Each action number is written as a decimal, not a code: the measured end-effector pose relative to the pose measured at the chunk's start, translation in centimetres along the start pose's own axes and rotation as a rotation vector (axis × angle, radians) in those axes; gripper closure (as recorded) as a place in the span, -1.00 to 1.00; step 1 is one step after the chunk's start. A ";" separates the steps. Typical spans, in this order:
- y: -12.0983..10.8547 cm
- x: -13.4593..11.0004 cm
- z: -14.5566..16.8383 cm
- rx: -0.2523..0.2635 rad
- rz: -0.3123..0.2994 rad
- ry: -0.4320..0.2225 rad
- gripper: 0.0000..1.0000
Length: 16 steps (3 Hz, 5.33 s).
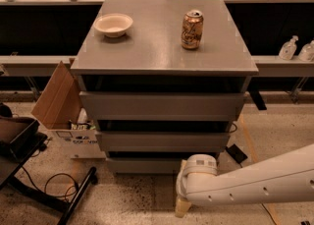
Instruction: Open bottom drawer
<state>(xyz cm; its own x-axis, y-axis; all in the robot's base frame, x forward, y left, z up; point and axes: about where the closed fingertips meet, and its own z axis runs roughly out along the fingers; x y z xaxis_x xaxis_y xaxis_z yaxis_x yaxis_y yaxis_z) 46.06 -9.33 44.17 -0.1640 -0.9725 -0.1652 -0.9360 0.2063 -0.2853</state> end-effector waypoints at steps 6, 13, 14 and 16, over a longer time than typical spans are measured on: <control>-7.6 1.3 21.3 -0.040 0.000 0.192 -1.00; -11.8 3.2 32.3 0.031 -0.202 0.148 -0.70; -11.5 2.8 31.9 -0.012 -0.181 0.176 -0.25; -7.6 4.3 25.5 -0.056 -0.112 0.187 0.69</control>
Offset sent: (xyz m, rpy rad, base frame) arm 0.0494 0.0037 -0.0989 -0.1358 0.0431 -0.0039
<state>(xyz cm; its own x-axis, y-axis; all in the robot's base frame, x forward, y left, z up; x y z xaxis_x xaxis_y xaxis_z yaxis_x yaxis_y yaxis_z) 60.39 -12.30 21.57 -0.1076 -0.9932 0.0437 -0.9666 0.0942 -0.2384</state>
